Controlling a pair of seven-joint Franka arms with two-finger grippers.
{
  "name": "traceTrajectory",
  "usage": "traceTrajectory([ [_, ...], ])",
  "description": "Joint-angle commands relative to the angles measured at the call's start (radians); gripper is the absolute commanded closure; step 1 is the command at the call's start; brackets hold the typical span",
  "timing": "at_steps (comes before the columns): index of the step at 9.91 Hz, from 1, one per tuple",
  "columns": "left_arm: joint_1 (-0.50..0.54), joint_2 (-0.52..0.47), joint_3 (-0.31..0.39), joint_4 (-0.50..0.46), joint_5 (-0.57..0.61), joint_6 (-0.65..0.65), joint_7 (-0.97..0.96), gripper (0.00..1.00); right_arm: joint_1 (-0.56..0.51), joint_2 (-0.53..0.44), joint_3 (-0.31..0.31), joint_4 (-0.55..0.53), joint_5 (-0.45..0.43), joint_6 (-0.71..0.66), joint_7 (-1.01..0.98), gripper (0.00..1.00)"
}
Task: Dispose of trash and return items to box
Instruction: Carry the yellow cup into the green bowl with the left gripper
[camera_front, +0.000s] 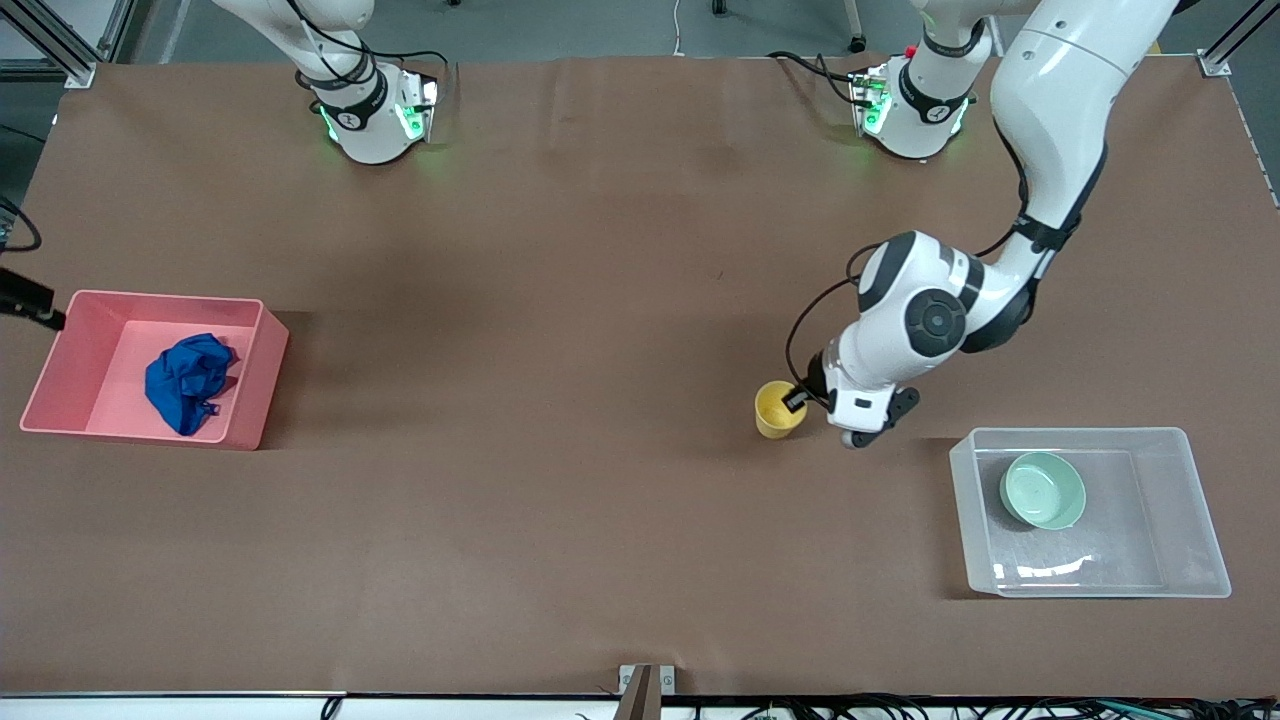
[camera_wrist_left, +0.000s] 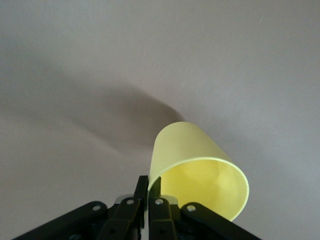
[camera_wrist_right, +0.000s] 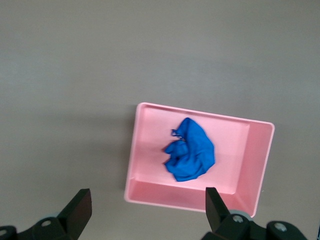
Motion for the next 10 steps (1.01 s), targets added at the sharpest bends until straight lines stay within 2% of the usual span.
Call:
traceTrajectory([
  [1,0.066,0.003,0.007,0.138,0.035,-0.159,0.044,1.00,0.101,-0.077,-0.005,-0.024,0.005,-0.062,0.145,0.00],
  [3,0.175,0.000,-0.002,0.242,0.089,-0.254,0.262,1.00,0.161,-0.115,-0.004,-0.026,0.005,-0.113,0.182,0.00],
  [4,0.182,0.003,0.007,0.279,0.126,-0.290,0.344,1.00,0.174,-0.129,-0.004,-0.026,0.005,-0.129,0.182,0.00],
  [5,0.215,0.006,0.020,0.292,0.223,-0.293,0.444,1.00,0.180,-0.137,0.001,-0.024,0.007,-0.143,0.185,0.00],
  [6,0.263,0.011,0.020,0.292,0.256,-0.293,0.516,1.00,0.186,-0.144,0.001,-0.023,0.007,-0.150,0.184,0.00],
  [10,0.409,0.061,0.021,0.286,0.260,-0.293,0.863,1.00,0.188,-0.126,0.000,0.069,0.010,-0.153,0.181,0.00],
])
